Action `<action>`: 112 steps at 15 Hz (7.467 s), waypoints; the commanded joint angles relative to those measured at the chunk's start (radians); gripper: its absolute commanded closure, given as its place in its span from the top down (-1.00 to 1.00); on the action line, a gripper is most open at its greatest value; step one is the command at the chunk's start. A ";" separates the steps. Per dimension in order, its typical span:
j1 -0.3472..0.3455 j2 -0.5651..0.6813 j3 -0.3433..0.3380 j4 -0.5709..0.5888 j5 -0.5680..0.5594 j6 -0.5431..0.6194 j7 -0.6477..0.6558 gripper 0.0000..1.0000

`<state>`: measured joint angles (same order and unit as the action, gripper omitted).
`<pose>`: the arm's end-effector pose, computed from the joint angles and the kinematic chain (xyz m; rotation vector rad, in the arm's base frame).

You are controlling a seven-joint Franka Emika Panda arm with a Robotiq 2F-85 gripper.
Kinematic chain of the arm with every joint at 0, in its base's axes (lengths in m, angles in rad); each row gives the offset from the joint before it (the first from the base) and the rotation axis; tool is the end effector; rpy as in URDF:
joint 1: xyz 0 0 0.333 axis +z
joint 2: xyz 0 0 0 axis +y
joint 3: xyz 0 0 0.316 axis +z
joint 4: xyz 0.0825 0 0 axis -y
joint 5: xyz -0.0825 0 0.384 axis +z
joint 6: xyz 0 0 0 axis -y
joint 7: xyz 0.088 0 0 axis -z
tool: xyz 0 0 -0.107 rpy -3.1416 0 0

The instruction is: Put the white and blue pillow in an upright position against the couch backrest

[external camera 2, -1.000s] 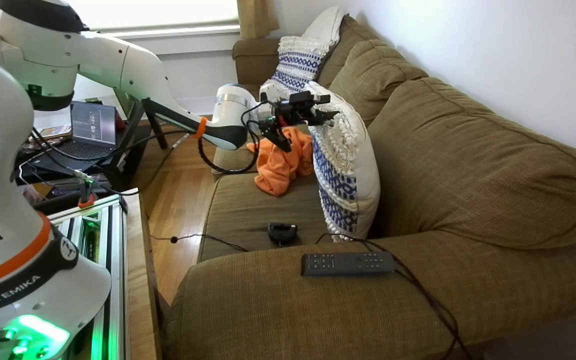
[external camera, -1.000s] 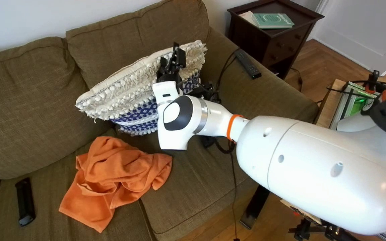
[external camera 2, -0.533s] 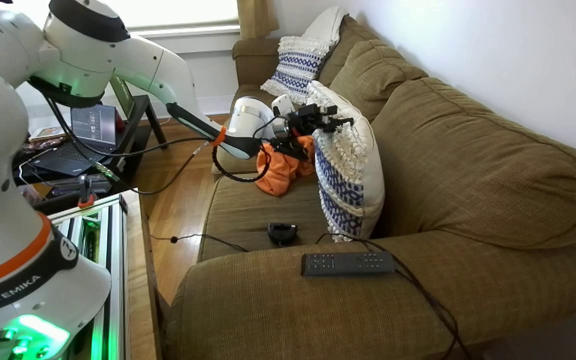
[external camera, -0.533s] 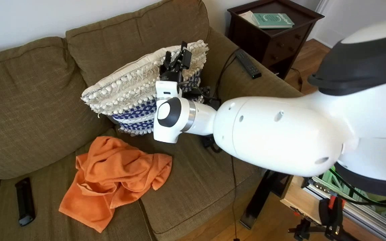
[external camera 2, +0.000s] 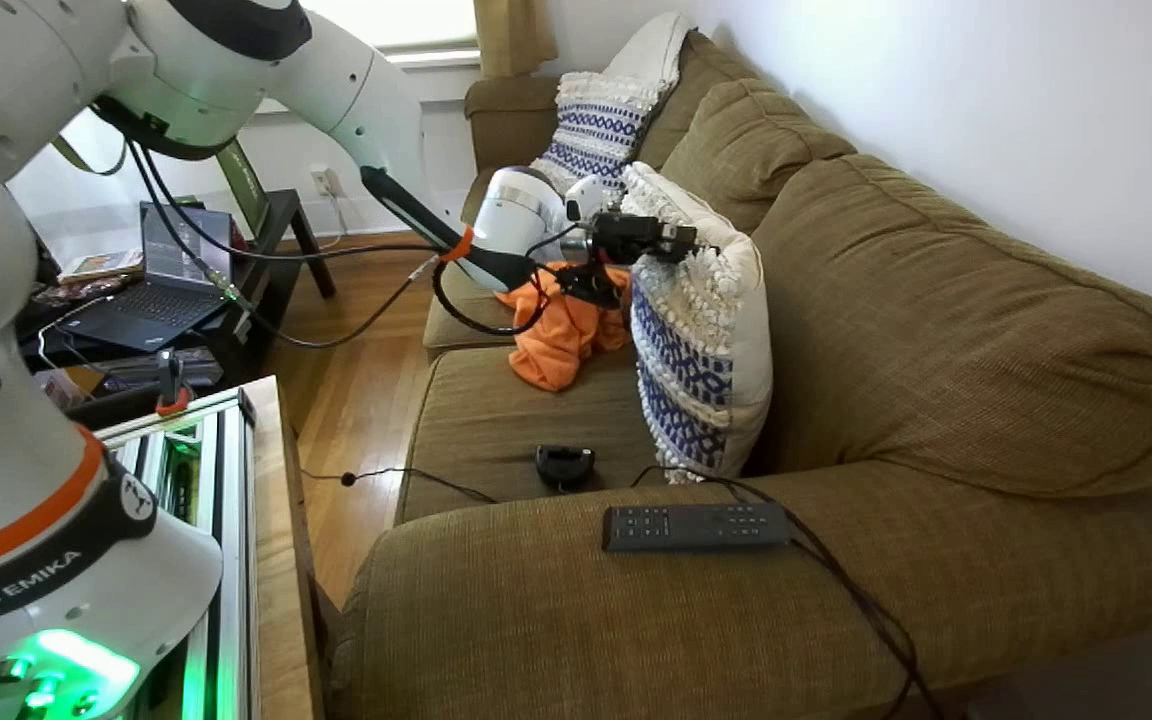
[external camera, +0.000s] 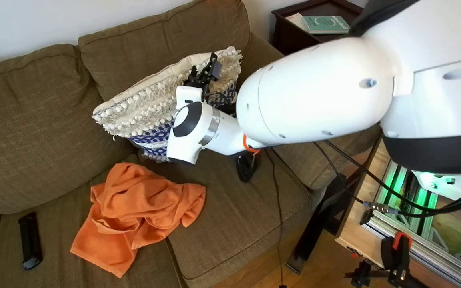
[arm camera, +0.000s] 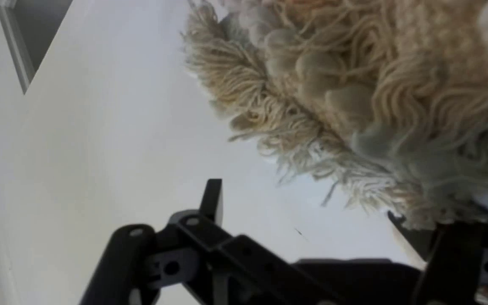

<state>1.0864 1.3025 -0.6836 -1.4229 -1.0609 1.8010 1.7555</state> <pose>0.6076 0.2660 0.0692 1.4753 -0.2375 1.1695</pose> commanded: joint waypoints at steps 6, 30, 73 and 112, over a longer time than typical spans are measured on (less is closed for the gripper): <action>-0.396 -0.160 0.344 0.060 -0.251 0.120 0.174 1.00; -0.748 -0.319 0.655 0.038 -0.397 0.343 0.565 1.00; -0.888 -0.146 0.570 0.526 1.077 0.431 -0.313 -0.27; -0.813 -0.632 0.690 0.330 1.277 -0.002 -0.146 -0.93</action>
<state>0.2973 0.7321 -0.0061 -1.0333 0.1760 1.8014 1.6093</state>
